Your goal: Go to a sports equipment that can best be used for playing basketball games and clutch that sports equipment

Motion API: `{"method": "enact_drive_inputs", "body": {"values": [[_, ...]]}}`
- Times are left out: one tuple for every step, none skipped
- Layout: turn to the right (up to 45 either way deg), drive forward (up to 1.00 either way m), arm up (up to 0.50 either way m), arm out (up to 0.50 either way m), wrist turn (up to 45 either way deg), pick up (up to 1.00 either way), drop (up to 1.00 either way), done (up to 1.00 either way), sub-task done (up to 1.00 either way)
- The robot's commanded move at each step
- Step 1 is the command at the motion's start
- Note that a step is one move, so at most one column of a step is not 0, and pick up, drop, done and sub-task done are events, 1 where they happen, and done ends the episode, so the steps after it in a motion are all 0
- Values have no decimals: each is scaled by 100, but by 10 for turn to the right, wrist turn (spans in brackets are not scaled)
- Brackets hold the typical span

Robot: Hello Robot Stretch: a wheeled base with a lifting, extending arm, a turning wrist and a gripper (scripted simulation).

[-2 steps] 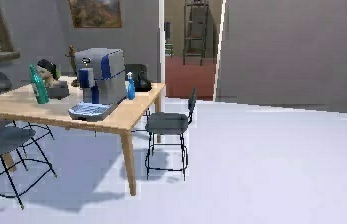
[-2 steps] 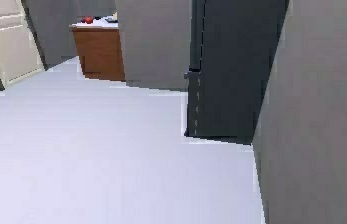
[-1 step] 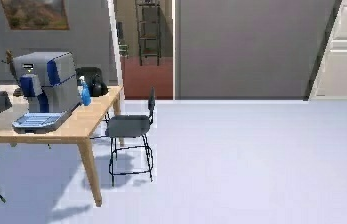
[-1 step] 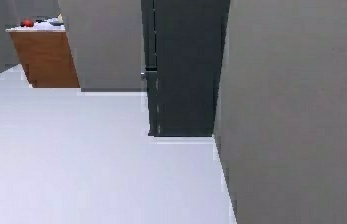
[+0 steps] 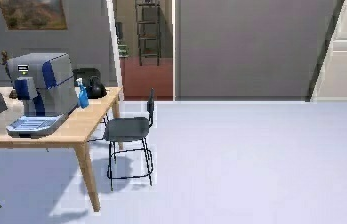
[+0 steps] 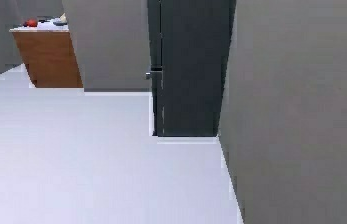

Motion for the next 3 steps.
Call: {"method": "enact_drive_inputs", "body": {"values": [[-450,0,0,0,0,0,0,0,0],[-300,0,0,0,0,0,0,0,0],[0,45,0,0,0,0,0,0,0]]}}
